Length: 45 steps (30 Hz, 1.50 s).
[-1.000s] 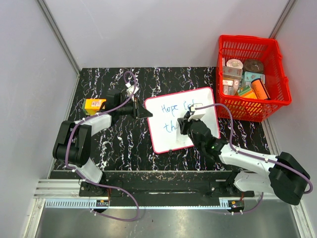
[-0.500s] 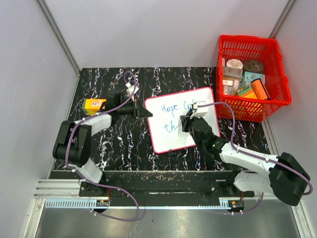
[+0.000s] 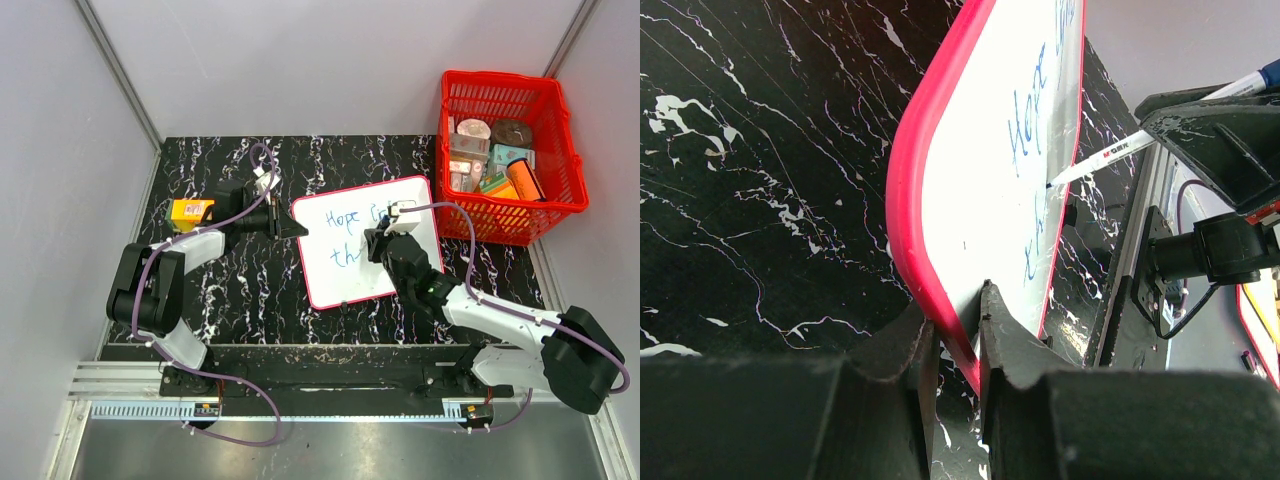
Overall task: Write a sentence on the whiteboard
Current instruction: Write on the whiteboard with the whiteboard.
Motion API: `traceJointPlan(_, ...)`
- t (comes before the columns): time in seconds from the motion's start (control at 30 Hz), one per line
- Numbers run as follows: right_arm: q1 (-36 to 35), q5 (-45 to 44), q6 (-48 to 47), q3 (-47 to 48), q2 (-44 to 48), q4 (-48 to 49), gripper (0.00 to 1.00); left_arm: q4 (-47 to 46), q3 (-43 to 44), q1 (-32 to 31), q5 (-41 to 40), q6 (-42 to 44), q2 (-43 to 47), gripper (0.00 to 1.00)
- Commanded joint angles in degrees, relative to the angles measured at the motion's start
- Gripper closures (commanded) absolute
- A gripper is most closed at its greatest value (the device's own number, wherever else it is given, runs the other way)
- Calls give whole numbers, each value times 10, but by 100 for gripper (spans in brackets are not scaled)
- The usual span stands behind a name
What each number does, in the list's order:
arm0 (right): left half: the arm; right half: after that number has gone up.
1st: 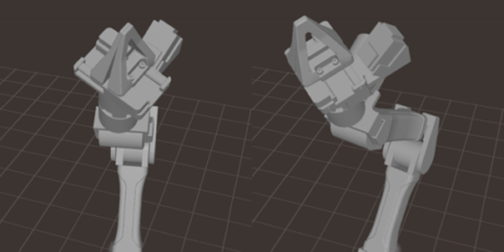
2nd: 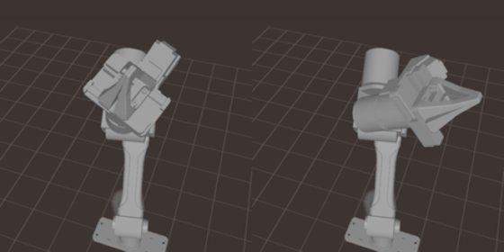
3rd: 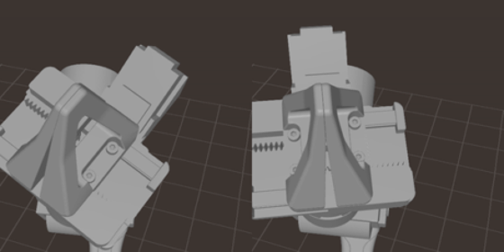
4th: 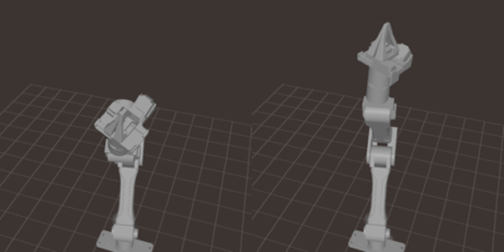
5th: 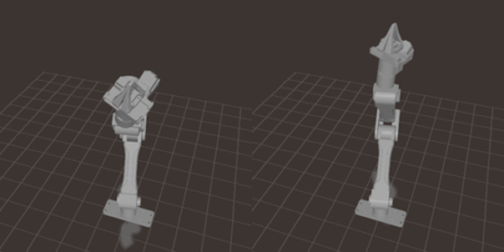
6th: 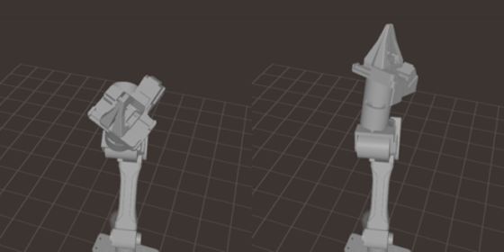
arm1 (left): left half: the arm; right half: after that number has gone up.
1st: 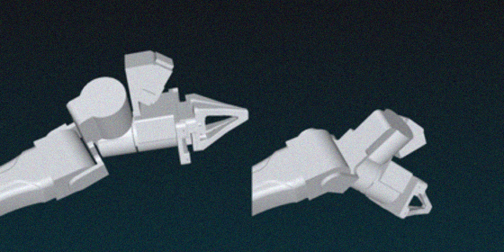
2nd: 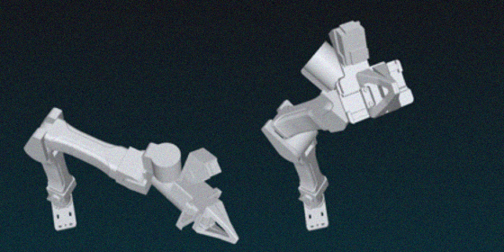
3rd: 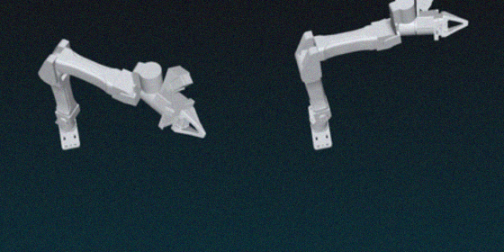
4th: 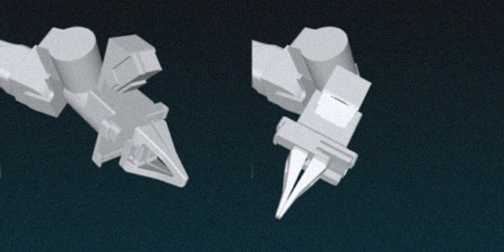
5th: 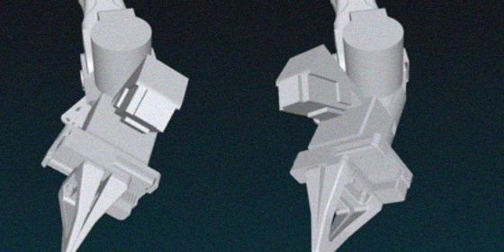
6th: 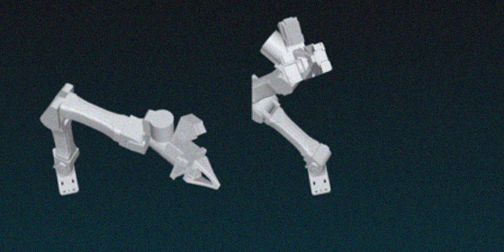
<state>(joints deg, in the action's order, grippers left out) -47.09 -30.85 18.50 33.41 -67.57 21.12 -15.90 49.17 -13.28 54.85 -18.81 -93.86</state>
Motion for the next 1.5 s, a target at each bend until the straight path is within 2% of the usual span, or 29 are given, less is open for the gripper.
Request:
traceJointPlan(0.0,7,7,5,17,-6,12,100,15,-2,-20,-84,98,-22,100)
traceJointPlan(0.77,7,50,42,-17,14,-26,100,16,-1,-21,-84,98,-22,100)
traceJointPlan(1.47,8,-22,36,-16,44,-64,100,16,-1,-22,-86,98,-23,100)
